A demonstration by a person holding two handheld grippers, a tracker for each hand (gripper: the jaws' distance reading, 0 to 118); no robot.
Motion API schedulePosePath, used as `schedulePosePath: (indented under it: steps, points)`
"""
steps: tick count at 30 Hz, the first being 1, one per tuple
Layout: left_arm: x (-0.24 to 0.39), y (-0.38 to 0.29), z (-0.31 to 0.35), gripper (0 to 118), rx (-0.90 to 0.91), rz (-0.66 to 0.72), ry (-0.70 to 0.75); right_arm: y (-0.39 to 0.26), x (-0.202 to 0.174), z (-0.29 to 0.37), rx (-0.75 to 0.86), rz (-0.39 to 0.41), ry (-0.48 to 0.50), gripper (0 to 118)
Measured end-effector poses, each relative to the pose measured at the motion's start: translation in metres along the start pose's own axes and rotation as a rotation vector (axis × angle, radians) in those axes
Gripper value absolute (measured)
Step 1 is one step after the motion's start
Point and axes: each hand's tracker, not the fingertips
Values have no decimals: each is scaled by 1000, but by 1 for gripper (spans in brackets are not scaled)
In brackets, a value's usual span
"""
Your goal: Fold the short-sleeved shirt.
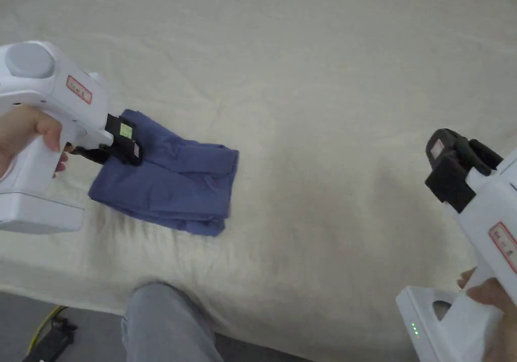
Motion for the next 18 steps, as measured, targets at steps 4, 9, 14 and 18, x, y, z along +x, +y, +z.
schedulePosePath:
  steps: [4,9,14,18]
  points:
    - [-45,21,6,16,20,-19,172,-5,8,-4,-26,-14,-42,0]
    - [-84,42,6,16,49,-1,372,-7,6,-12,-61,10,-56,0]
    - [-110,47,-9,18,57,21,434,-5,2,-18,-70,34,-60,0]
    - [-116,42,-6,71,112,-35,617,-2,5,-18,-66,42,-56,0]
